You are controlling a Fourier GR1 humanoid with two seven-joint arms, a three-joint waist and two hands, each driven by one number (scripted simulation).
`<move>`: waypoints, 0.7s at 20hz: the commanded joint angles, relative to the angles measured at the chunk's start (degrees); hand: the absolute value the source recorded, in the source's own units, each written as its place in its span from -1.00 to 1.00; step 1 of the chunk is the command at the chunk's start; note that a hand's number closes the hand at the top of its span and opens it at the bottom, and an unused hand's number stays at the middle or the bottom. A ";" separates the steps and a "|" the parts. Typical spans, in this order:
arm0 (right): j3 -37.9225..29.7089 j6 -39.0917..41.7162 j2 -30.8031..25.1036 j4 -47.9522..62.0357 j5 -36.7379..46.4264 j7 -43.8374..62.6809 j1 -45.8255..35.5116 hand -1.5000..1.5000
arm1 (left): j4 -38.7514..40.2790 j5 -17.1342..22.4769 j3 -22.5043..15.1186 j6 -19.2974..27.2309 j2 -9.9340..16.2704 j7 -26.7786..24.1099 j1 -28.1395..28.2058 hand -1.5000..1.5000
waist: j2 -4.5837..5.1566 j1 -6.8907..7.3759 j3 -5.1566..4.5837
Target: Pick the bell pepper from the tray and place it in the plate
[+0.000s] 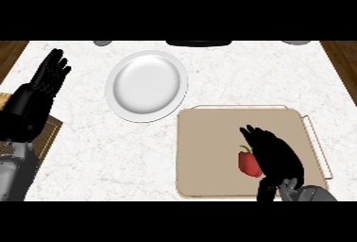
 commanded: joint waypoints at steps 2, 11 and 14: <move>0.42 -5.24 0.00 5.93 4.58 -5.74 4.48 -1.00 | 4.01 -1.67 0.53 -0.10 -2.28 -1.23 -3.06 0.00 | 0.03 -0.25 0.01; -2.44 -12.20 2.80 11.87 8.68 -14.48 -0.09 1.00 | -1.66 -2.66 1.75 -1.55 -2.86 -0.19 1.75 0.00 | 0.01 0.08 0.03; 0.76 -17.34 5.54 13.94 15.37 -12.98 -2.93 1.00 | 2.53 -2.98 1.24 -1.40 -4.14 -0.24 -2.16 0.00 | 0.14 -0.18 0.01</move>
